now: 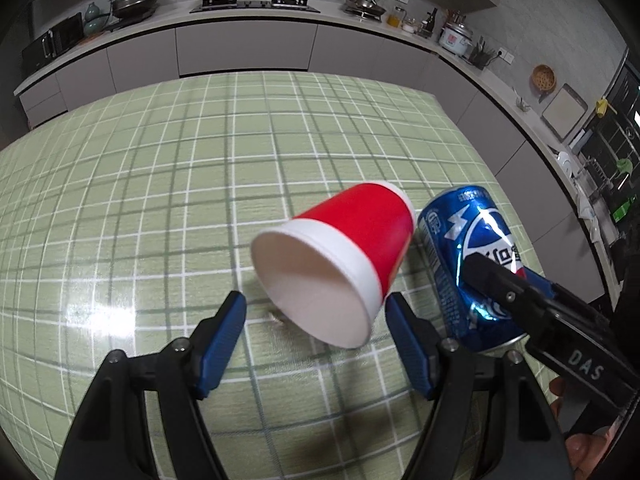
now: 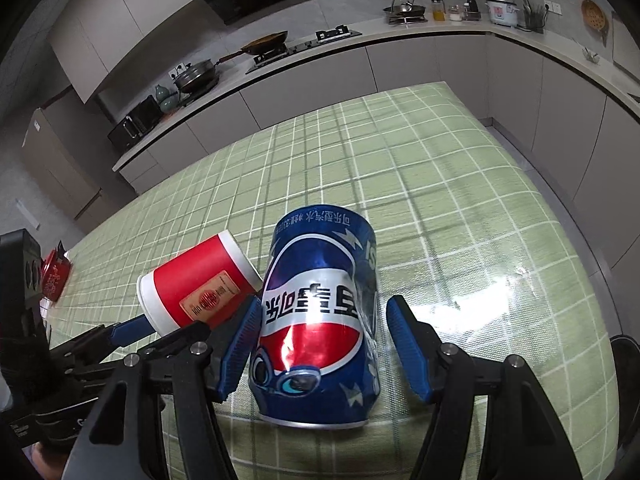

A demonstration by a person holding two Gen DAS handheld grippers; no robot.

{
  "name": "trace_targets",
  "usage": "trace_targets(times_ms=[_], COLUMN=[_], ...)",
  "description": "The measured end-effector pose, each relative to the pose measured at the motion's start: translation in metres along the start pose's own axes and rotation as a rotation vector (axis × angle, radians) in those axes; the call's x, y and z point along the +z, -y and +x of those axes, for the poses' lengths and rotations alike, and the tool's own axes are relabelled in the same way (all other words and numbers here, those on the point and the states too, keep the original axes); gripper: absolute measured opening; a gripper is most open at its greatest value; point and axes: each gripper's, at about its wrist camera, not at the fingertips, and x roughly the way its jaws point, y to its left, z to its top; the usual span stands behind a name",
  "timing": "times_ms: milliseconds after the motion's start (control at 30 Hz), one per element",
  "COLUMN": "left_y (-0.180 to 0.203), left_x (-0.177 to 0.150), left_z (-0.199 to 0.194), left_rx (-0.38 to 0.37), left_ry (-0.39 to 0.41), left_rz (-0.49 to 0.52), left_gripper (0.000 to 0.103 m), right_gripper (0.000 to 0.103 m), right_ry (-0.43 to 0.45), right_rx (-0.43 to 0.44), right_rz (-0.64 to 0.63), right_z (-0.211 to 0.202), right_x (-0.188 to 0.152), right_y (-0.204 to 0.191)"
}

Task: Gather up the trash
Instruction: 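Grasp the red paper cup with the left tool while the right tool holds the can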

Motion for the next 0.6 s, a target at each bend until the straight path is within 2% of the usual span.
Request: trace_targets(times_ms=[333,600], left_y=[0.001,0.001], left_x=[-0.023,-0.015], left_z=[-0.019,-0.031], left_rx=[0.010,0.053], left_ry=[0.017,0.053], left_rz=[0.002,0.022], left_gripper=[0.073,0.073], right_gripper=[0.067,0.067], right_ry=[0.027,0.002], right_rx=[-0.088,-0.054], right_rz=[0.048,0.042], right_z=[-0.008,-0.008], right_x=[-0.002,0.001], right_y=[0.026,0.030])
